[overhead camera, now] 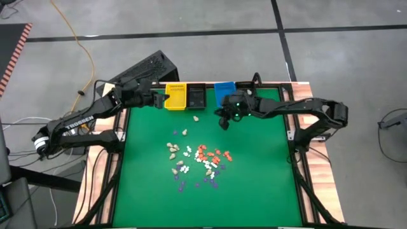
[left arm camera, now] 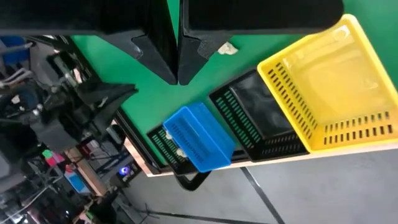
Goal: Sort Halloween decoration
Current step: Put the white skull toy into the right black basket
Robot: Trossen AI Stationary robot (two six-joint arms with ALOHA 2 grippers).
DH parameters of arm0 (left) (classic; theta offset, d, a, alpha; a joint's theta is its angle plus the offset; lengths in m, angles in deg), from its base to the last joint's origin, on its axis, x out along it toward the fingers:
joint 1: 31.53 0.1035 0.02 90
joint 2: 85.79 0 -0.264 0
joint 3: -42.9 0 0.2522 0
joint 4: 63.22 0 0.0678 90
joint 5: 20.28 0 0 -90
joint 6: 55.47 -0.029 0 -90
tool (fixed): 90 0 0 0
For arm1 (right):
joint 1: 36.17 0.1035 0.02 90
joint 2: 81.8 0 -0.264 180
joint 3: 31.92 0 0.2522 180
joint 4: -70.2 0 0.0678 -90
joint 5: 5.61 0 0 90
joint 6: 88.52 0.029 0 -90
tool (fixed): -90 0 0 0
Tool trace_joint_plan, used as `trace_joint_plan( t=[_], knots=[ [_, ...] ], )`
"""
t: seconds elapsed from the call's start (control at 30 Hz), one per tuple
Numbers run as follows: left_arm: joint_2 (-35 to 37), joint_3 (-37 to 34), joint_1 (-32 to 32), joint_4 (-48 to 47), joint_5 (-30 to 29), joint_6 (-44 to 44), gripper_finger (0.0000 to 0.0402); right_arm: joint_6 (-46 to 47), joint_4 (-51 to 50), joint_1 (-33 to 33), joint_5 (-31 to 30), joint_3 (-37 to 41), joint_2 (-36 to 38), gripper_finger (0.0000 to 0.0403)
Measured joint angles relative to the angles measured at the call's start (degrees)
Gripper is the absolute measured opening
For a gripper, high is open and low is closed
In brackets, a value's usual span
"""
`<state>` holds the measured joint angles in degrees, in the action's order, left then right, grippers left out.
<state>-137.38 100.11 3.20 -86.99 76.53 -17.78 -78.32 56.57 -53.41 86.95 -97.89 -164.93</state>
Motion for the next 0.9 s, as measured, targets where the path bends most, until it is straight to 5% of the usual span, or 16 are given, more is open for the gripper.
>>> trace_joint_plan(
  t=[0.3, 0.5, 0.67, 0.9],
  knots=[
    [0.3, 0.0, -1.6, 0.6, 0.5, -0.5, 0.0, -1.6, 13.6, 3.7, -1.9, -1.4, -12.9, 0.0155],
    [1.5, 0.0, -1.7, 0.4, 1.9, -1.5, 0.0, -1.6, 13.4, 5.0, -4.6, -8.9, -23.1, 0.0221],
    [3.3, 0.0, -1.7, 0.4, 2.0, -2.1, 0.0, -2.6, 9.3, 5.5, -14.6, -17.0, -29.0, 0.0231],
    [5.8, 0.0, -1.7, 0.4, 3.3, -3.0, 0.0, -2.7, -1.6, 5.3, -14.8, -25.4, -35.2, 0.0231]
  ],
)
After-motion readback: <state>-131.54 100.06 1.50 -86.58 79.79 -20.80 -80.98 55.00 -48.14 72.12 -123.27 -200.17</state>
